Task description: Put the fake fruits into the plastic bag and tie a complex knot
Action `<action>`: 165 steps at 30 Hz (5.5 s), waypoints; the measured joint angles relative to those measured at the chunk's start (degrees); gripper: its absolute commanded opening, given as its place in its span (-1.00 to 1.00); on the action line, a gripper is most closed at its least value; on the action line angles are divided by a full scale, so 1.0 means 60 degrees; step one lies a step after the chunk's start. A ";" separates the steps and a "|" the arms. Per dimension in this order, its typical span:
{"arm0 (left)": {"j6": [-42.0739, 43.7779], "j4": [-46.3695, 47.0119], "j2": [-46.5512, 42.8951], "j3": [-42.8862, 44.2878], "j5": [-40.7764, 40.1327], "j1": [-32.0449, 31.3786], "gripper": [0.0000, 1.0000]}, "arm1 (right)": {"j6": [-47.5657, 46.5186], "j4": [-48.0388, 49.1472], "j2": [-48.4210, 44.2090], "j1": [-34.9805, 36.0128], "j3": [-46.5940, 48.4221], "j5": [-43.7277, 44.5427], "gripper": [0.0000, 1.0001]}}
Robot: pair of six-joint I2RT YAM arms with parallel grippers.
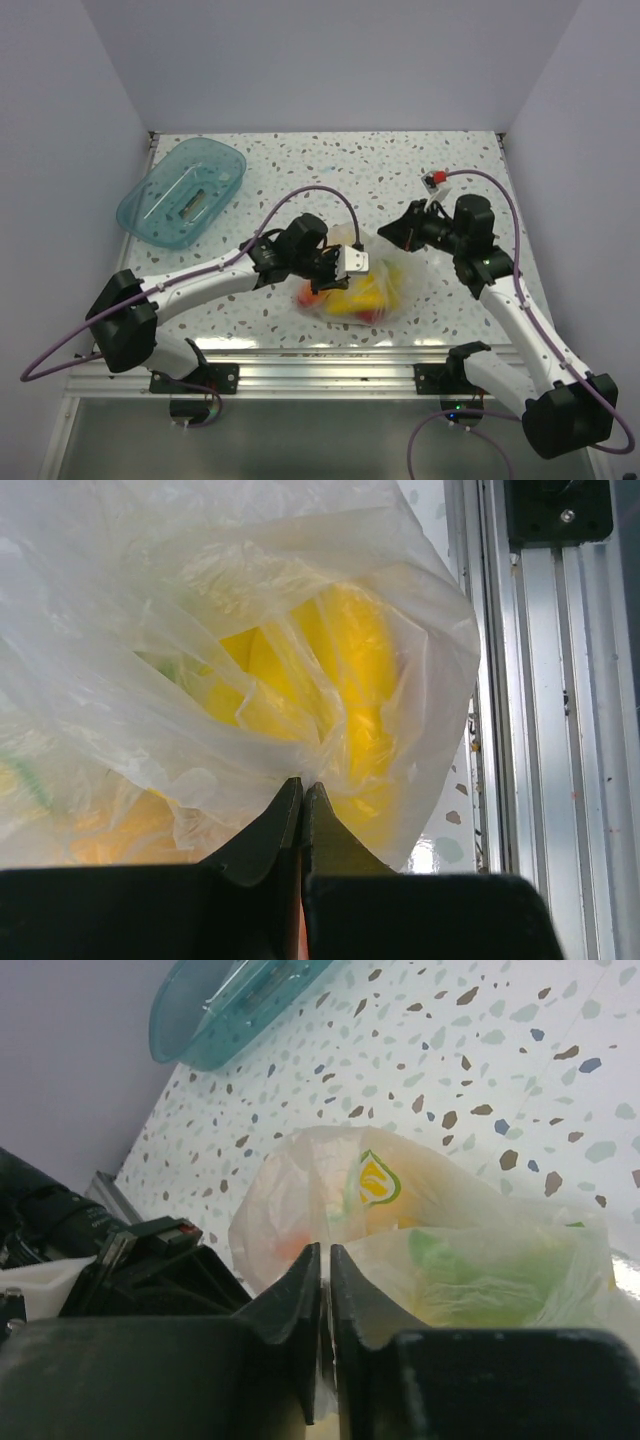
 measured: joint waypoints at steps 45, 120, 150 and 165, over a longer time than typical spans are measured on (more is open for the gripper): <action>0.0004 -0.1872 0.0488 0.2747 0.2594 0.2233 -1.00 | -0.7584 -0.1756 0.2535 0.0911 0.1024 -0.2080 -1.00; -1.2579 1.2841 0.4113 -0.1308 0.2492 0.1741 -1.00 | 0.5362 0.2484 0.0809 0.0572 -0.1406 -0.0586 -0.63; -1.3967 1.4662 0.4353 -0.1341 0.2608 0.1599 -1.00 | -0.5399 -0.7249 0.1443 -0.3464 0.4477 -0.0892 -0.64; -1.3927 1.4662 0.4408 -0.1330 0.2641 0.1599 -1.00 | -0.4346 -0.4532 0.2878 -0.1424 0.2248 -0.2171 -0.28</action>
